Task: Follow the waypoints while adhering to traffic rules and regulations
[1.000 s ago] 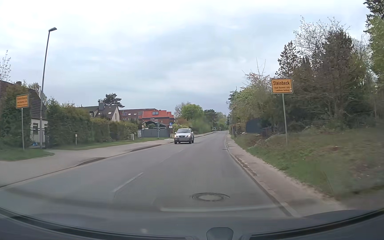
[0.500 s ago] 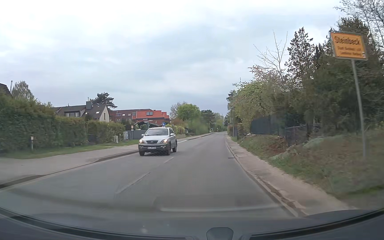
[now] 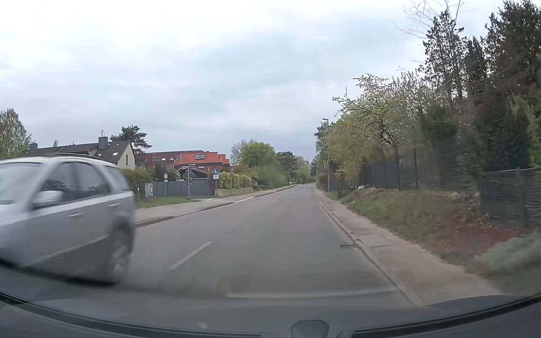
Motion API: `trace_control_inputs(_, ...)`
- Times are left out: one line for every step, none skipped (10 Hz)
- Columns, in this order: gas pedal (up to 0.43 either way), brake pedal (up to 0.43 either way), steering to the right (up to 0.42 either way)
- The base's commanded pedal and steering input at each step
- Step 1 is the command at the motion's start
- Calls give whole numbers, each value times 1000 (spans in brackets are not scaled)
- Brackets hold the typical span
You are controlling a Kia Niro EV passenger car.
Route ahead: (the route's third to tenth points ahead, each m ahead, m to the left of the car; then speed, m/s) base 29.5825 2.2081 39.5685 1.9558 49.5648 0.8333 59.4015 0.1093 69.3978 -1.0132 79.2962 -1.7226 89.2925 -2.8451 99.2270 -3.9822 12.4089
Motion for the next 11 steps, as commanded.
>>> trace_control_inputs(0,0,10)
trace_control_inputs(0,0,10)
trace_control_inputs(0,0,10)
trace_control_inputs(0,0,10)
trace_control_inputs(0,0,10)
trace_control_inputs(0,0,10)
trace_control_inputs(0,0,9)
trace_control_inputs(0,0,9)
trace_control_inputs(0,0,8)
trace_control_inputs(0,0,8)
trace_control_inputs(0,0,8)
